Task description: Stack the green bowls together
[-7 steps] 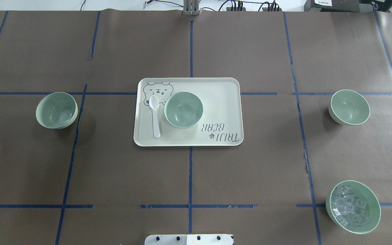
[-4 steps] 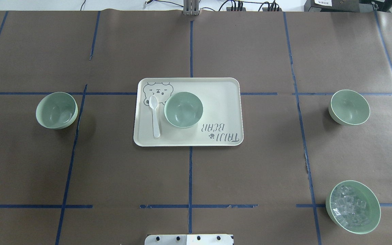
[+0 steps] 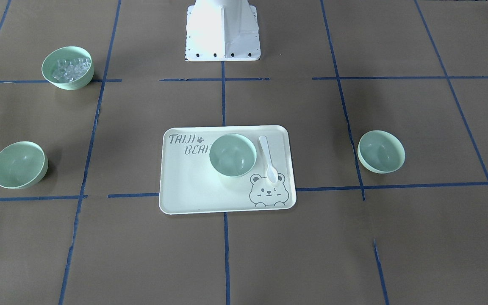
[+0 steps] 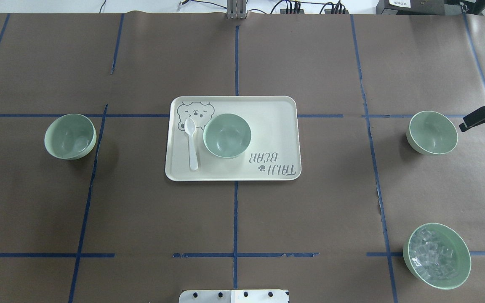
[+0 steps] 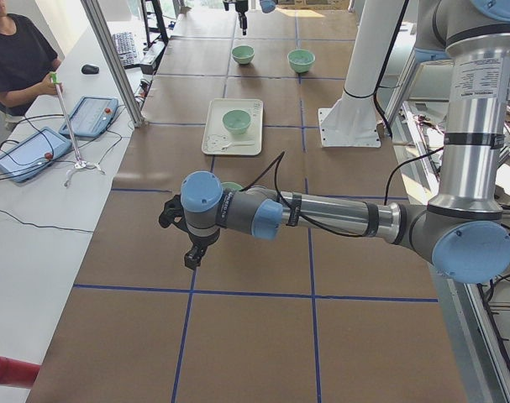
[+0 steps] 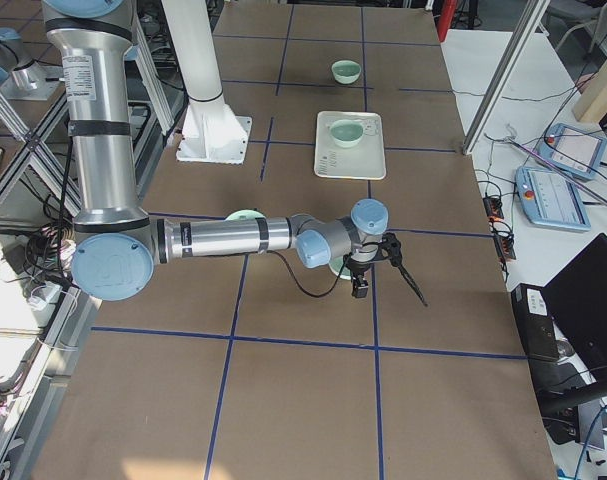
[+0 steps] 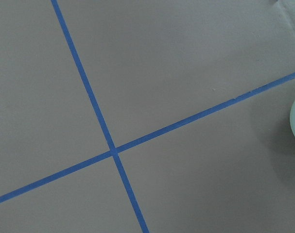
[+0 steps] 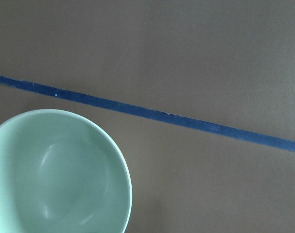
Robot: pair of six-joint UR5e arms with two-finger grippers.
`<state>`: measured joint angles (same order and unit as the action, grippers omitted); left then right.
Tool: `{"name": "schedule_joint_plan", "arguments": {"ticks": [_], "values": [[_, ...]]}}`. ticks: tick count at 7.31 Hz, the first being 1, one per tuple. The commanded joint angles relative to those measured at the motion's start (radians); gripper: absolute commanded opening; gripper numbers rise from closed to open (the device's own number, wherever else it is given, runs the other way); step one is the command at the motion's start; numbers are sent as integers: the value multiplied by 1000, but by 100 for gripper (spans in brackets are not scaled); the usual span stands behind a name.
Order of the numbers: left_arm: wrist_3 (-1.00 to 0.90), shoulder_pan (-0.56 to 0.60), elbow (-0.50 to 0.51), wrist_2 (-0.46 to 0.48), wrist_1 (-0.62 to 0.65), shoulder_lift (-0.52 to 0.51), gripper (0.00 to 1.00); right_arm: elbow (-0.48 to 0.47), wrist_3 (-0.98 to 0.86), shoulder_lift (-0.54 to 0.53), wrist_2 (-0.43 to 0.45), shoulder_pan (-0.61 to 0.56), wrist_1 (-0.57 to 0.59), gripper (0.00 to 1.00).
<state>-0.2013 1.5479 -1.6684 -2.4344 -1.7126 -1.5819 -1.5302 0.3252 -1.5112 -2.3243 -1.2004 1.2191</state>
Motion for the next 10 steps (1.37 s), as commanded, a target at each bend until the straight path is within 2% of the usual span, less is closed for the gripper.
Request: {"name": "schedule_joint_plan", "arguments": {"ticks": [1,4,5,6,7,9,10], "values": [[3,0,-5,0,1,-1,100,41,150,6,3,44,-94,89],[5,1,-8,0,-1,0,100,88,155,23,3,71,-109,89],[3,1,-8,0,-1,0,100,103,156,38,3,77,-107,74],[3,1,-8,-2,-1,0,100,102,196,42,2,78,-109,14],[2,1,-8,0,-1,0,100,99,254,48,2,91,-112,0],[0,1,-8,-2,-1,0,100,94,284,45,0,94,-144,0],[2,1,-13,-2,-1,0,100,53,346,45,-15,93,-177,0]]}}
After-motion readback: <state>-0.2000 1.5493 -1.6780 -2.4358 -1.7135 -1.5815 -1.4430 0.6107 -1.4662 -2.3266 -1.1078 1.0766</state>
